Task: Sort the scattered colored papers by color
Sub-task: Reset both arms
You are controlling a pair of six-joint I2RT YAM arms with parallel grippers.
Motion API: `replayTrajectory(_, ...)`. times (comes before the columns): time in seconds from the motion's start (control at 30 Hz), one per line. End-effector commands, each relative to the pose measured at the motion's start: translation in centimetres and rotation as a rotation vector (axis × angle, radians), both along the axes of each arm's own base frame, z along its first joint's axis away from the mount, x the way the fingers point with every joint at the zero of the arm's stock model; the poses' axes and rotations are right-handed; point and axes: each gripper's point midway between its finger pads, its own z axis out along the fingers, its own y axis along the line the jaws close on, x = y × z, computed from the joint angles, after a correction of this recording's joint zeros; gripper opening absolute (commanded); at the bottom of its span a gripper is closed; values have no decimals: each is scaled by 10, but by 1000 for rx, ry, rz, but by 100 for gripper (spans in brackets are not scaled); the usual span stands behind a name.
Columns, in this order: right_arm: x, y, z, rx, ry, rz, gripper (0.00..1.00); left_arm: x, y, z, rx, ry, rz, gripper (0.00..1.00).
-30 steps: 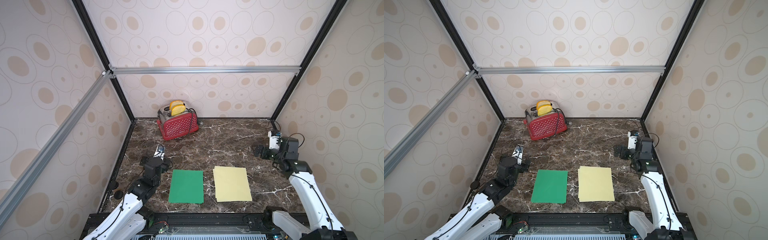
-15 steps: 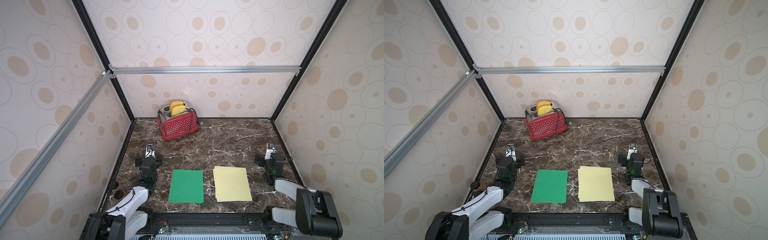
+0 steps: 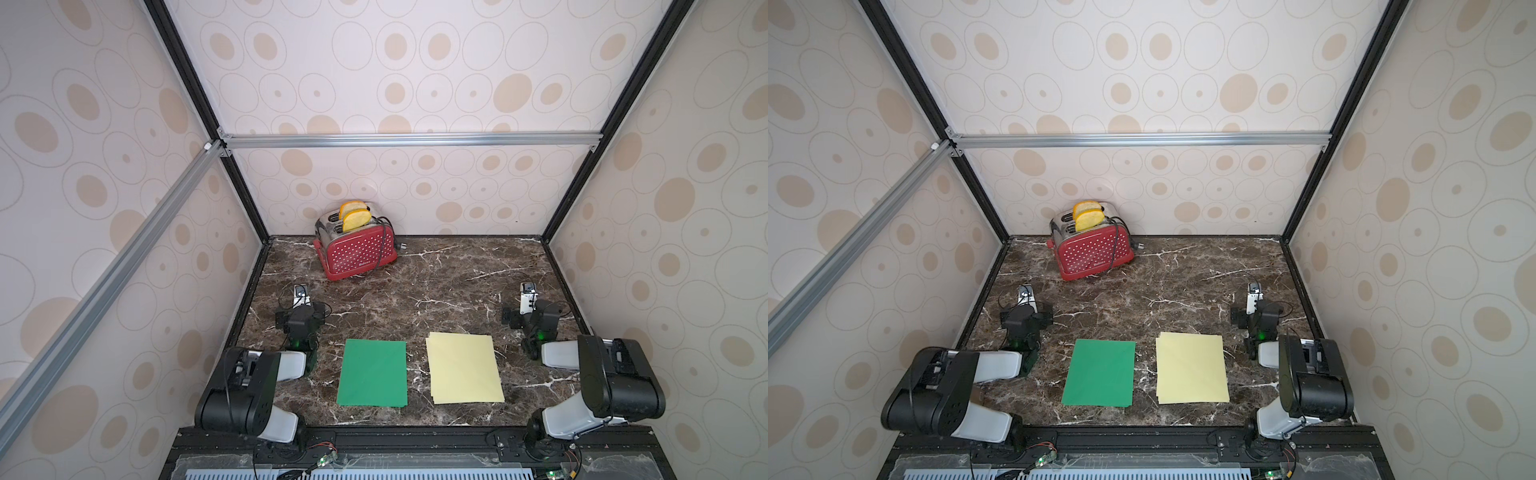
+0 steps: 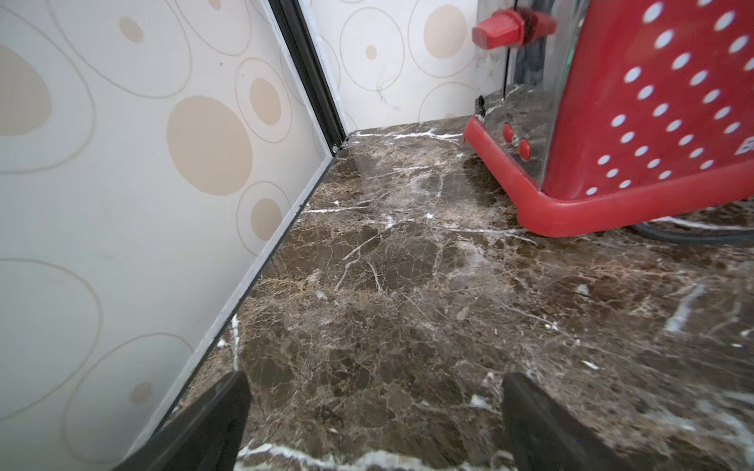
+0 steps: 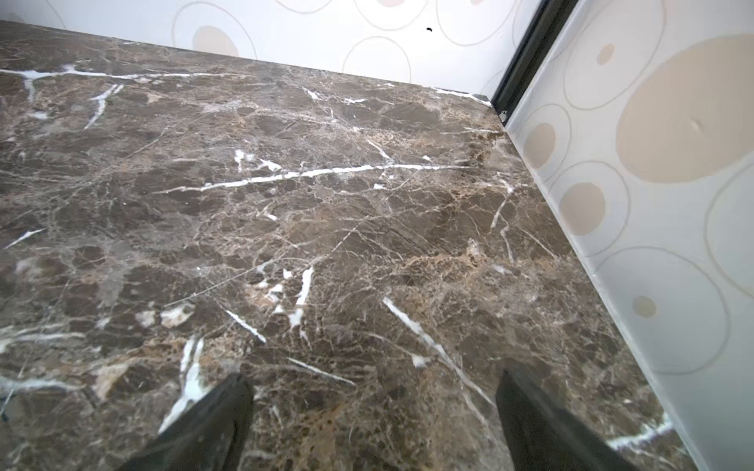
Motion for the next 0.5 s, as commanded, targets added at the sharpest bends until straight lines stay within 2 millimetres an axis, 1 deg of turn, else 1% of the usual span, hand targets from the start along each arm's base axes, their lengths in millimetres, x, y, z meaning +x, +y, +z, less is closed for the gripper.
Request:
replayTrajectory(0.0, 4, 9, 4, -20, -10, 46, 99, 17, -16, 10, -101, -51, -150, 99)
replayTrajectory(0.07, 4, 8, 6, -22, -18, 44, 99, 18, -20, 10, -109, -69, -183, 99)
replayTrajectory(0.13, 4, 8, 3, -19, 8, 45, 99, 17, -21, 10, -114, -61, -201, 97)
replayTrajectory(0.17, 4, 8, 4, -20, -2, 45, 99, 18, -22, 10, -116, -65, -205, 99)
replayTrajectory(0.3, 6, 9, 2, -18, 6, 46, 99, 18, -20, 9, -115, -60, -192, 99)
replayTrajectory(0.37, 5, 9, 3, -20, 9, 46, 99, 18, -12, 10, -114, -59, -141, 99)
replayTrajectory(0.43, 3, 8, 4, -18, 3, 45, 99, 16, 3, 8, -115, -49, -50, 99)
replayTrajectory(0.47, 3, 9, 4, -19, 3, 46, 99, 21, 9, 10, -118, -37, -5, 99)
